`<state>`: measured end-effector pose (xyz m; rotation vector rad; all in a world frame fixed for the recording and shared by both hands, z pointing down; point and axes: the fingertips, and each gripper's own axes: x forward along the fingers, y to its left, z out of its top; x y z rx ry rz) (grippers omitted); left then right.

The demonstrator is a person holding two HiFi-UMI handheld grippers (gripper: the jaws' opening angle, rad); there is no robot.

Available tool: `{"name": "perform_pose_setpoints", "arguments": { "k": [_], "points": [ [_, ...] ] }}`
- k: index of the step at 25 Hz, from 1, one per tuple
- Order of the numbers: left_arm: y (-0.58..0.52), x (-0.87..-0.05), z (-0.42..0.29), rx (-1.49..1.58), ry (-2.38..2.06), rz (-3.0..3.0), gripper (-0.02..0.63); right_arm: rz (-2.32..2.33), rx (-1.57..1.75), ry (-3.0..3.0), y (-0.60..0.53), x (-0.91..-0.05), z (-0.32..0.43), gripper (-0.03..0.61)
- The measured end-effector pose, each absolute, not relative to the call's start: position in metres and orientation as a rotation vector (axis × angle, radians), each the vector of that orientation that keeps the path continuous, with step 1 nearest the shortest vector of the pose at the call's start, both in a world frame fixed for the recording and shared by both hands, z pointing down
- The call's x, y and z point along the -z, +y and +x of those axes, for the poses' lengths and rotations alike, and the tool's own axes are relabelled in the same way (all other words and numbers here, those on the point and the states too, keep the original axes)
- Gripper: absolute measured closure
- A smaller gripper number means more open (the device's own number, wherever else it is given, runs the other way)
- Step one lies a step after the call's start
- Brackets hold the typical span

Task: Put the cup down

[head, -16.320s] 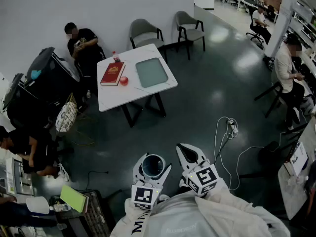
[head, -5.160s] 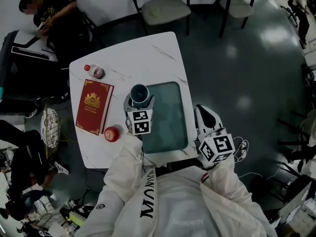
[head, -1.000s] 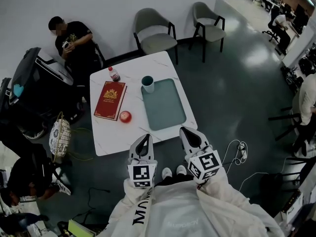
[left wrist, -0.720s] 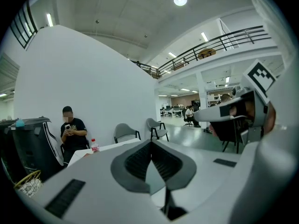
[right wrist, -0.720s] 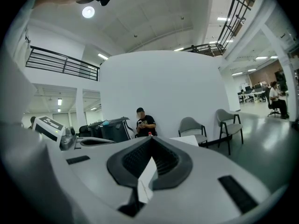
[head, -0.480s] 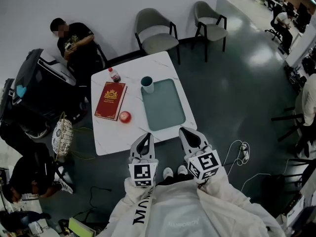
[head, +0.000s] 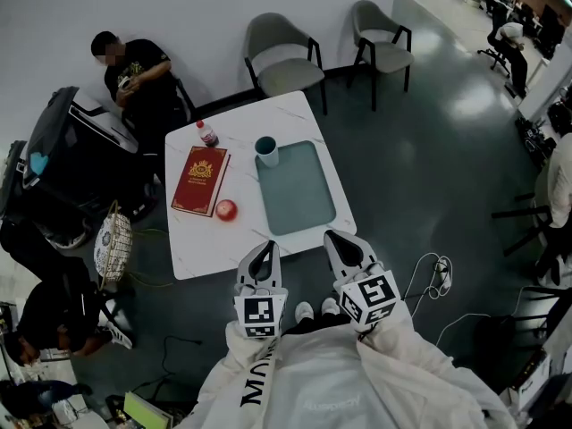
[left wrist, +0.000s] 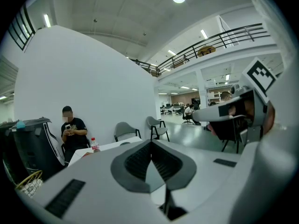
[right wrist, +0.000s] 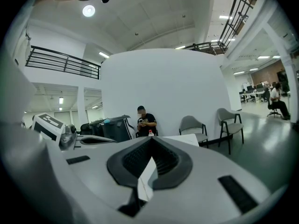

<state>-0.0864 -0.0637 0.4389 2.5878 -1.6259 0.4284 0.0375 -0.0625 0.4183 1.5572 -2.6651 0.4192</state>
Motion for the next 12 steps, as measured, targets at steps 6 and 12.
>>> {"name": "perform_pose_setpoints", "arguments": {
  "k": [6, 12],
  "points": [
    [-0.0646, -0.4390, -0.0858, -0.431, -1.615, 2.595, 0.601, 1.557, -0.422, -2.662, -0.0627, -0.4184, 0.0367, 0.574],
    [-0.0657, -0.4409, -0.0861, -0.438, -1.603, 2.601, 0.603, 1.560, -0.426, -2.659, -0.0645, -0.4195, 0.0348, 0.574]
  ]
}}
